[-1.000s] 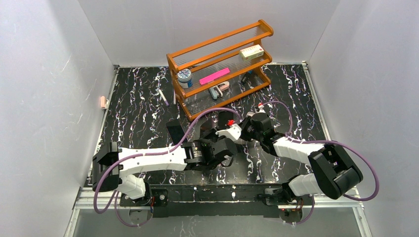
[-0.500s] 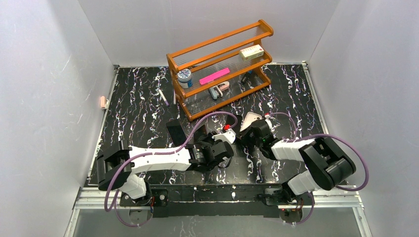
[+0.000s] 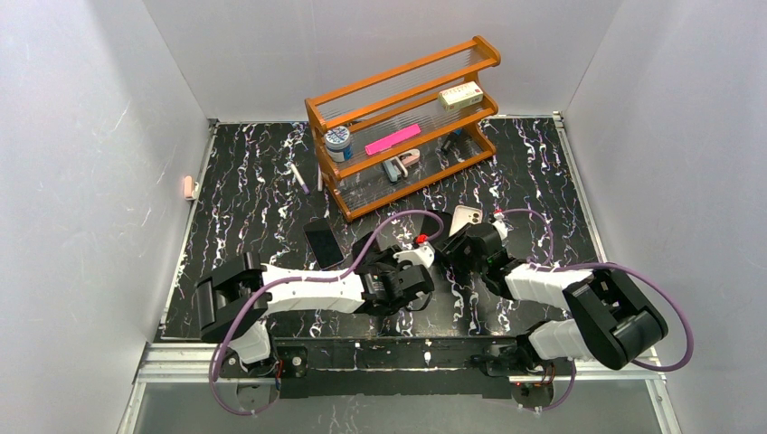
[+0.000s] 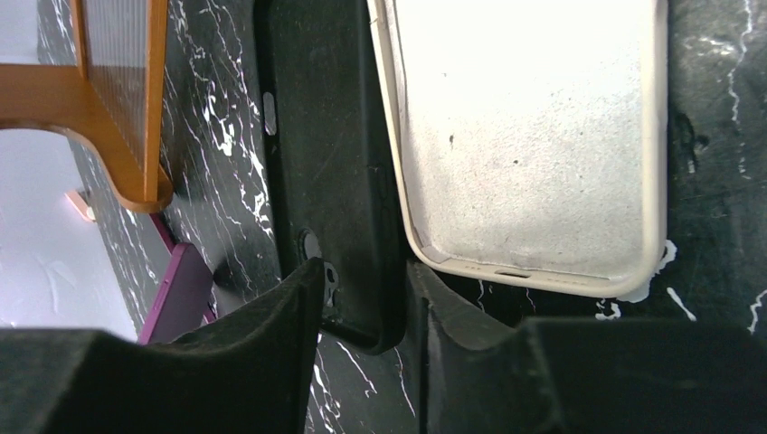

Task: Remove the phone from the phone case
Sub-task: Place the phone case at the center of the board.

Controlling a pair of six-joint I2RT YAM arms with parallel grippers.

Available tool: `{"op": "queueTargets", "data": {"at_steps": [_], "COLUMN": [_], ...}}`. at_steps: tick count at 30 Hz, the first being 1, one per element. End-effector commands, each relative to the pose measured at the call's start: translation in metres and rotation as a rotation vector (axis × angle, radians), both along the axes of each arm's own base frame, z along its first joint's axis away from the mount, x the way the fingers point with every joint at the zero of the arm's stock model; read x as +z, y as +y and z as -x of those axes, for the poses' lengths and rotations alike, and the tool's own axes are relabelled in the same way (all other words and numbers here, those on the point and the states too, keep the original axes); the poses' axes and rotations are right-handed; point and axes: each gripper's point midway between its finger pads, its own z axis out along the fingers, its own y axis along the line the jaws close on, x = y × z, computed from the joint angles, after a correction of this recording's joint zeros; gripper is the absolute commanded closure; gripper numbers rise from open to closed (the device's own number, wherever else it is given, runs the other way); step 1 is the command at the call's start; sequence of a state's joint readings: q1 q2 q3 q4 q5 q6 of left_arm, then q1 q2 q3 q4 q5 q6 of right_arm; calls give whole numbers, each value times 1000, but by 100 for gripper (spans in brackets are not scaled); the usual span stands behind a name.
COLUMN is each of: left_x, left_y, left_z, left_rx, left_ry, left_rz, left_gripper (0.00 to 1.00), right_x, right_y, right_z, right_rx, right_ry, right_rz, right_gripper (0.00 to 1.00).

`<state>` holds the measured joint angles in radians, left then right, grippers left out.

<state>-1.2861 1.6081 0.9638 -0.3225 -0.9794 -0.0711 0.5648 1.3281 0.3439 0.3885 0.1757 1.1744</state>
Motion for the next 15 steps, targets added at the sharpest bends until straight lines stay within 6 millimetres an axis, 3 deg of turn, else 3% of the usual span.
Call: {"op": "queueTargets", "data": {"at_steps": [1, 15], "left_x": [4, -35], "left_y": [1, -2], "left_z": [-6, -6], "left_rx": [49, 59], "left_ry": [-45, -9], "left_rz": [-1, -110], "left_gripper": [99, 88], "right_x": [1, 60], "right_y": [-3, 4], "right_z": [5, 19], "right_rx": [58, 250], "right_ry": [3, -184], "right_rz": [62, 80], "right_gripper": [47, 14]}}
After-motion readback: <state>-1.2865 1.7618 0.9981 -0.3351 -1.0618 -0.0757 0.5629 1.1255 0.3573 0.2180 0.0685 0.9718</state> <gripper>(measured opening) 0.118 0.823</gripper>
